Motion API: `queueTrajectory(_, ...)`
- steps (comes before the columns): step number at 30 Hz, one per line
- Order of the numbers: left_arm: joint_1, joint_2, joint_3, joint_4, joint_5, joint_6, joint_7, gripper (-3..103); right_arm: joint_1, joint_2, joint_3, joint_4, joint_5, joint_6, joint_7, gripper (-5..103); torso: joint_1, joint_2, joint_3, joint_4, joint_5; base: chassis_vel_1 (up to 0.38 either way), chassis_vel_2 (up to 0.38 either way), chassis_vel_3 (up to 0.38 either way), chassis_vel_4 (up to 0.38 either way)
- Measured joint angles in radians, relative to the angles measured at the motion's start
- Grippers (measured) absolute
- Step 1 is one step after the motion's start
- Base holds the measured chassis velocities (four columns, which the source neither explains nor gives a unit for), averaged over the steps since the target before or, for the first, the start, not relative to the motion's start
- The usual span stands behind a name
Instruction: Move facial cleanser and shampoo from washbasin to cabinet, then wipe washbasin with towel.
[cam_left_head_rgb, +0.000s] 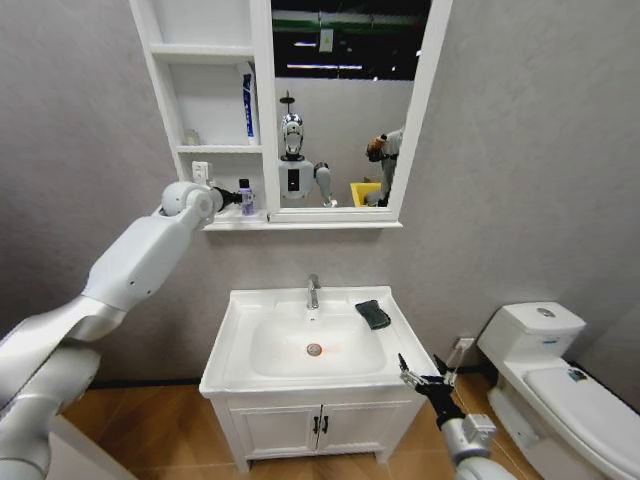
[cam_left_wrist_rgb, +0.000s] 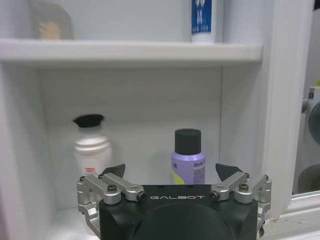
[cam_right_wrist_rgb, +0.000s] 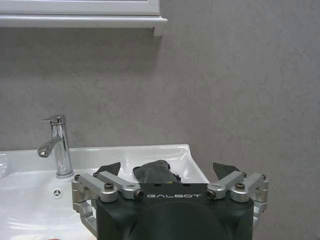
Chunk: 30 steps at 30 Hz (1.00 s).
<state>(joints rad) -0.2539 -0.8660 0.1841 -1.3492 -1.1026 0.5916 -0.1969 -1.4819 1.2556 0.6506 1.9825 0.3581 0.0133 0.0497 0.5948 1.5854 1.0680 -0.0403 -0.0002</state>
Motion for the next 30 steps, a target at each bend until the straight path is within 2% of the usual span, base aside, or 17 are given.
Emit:
queueTrajectory(1,0.068,0.075,-0.061,-0.108,0.000,-0.047,0.033,100,0.004,0.001,-0.003,-0.003,0.000,-0.001,0.003,100,0.000,0.000,0.000,0.0002,0.0001,0.000,0.000,0.000,0.000)
queueTrajectory(3,0.129,0.129,-0.108,-0.187,-0.008,-0.068,0.042,100,0.009,0.003,-0.004,-0.004,0.005,-0.004,0.012,100,0.000,0.000,0.000,0.0009,0.0002,0.000,0.000,0.000,0.000)
queueTrajectory(4,0.247,0.213,-0.174,-0.323,-0.013,-0.093,0.042,100,0.018,0.005,-0.010,-0.003,0.027,-0.017,0.029,100,-0.001,0.000,0.000,0.0019,-0.0004,0.000,0.000,0.000,0.000)
queueTrajectory(7,0.358,0.262,-0.235,-0.433,0.010,-0.112,0.036,100,0.026,0.007,-0.013,-0.003,0.040,-0.023,0.038,100,-0.001,0.000,0.000,0.0016,-0.0009,0.000,0.000,0.000,0.000)
queueTrajectory(9,0.642,0.311,-0.414,-0.622,0.117,-0.150,-0.033,100,0.046,0.015,-0.014,-0.005,0.046,-0.024,0.044,100,-0.001,0.000,0.000,-0.0002,0.0009,0.000,0.000,0.000,0.000)
queueTrajectory(10,0.642,0.311,-0.414,-0.622,0.117,-0.150,-0.033,100,0.046,0.015,-0.014,-0.005,0.046,-0.024,0.044,100,-0.001,0.000,0.000,-0.0002,0.0009,0.000,0.000,0.000,0.000)
queueTrajectory(11,0.821,0.299,-0.541,-0.702,0.197,-0.143,-0.070,100,0.051,0.018,-0.010,-0.001,0.045,-0.025,0.046,100,-0.001,0.000,0.000,-0.0001,0.0000,0.000,0.000,0.000,0.000)
queueTrajectory(13,1.085,0.243,-0.712,-0.802,0.324,-0.153,-0.074,100,0.056,0.017,0.002,0.013,0.039,-0.033,0.052,100,0.000,0.000,0.000,-0.0003,0.0000,0.000,0.000,0.000,0.000)
queueTrajectory(14,1.085,0.243,-0.712,-0.802,0.324,-0.153,-0.074,100,0.056,0.017,0.002,0.013,0.039,-0.033,0.052,100,0.000,0.000,0.000,-0.0003,0.0000,0.000,0.000,0.000,0.000)
queueTrajectory(16,1.324,0.160,-0.866,-0.870,0.451,-0.203,-0.032,100,0.057,0.010,0.008,0.028,0.037,-0.046,0.057,100,0.000,0.000,0.000,-0.0005,0.0002,0.000,0.000,0.000,0.000)
queueTrajectory(17,1.324,0.160,-0.866,-0.870,0.451,-0.203,-0.032,100,0.057,0.010,0.008,0.028,0.037,-0.046,0.057,100,0.000,0.000,0.000,-0.0005,0.0002,0.000,0.000,0.000,0.000)
queueTrajectory(20,1.712,-0.073,-1.068,-0.940,0.641,-0.296,0.135,100,0.046,0.000,0.002,0.054,0.026,-0.055,0.048,100,0.000,0.000,0.000,0.0009,-0.0005,0.000,0.000,0.000,0.000)
queueTrajectory(23,1.766,-0.118,-1.096,-0.950,0.665,-0.307,0.162,100,0.043,0.001,0.000,0.058,0.022,-0.055,0.042,100,-0.001,0.000,0.000,0.0012,0.0002,0.000,0.000,0.000,0.000)
queueTrajectory(25,1.897,-0.275,-1.149,-0.988,0.737,-0.341,0.243,100,0.030,0.017,-0.006,0.081,-0.004,-0.043,0.021,100,-0.001,0.000,0.000,0.0003,0.0006,0.000,0.000,0.000,0.000)
queueTrajectory(26,1.897,-0.275,-1.149,-0.988,0.737,-0.341,0.243,100,0.030,0.017,-0.006,0.081,-0.004,-0.043,0.021,100,-0.001,0.000,0.000,0.0003,0.0006,0.000,0.000,0.000,0.000)
queueTrajectory(28,1.941,-0.403,-1.144,-1.004,0.788,-0.352,0.279,100,0.014,0.029,-0.006,0.099,-0.027,-0.023,0.004,100,-0.001,0.000,0.000,0.0002,0.0006,0.000,0.000,0.000,0.000)
queueTrajectory(30,1.948,-0.454,-1.137,-1.007,0.805,-0.354,0.290,100,0.004,0.034,-0.003,0.105,-0.035,-0.014,-0.001,100,0.000,0.000,0.000,0.0002,0.0004,0.000,0.000,0.000,0.000)
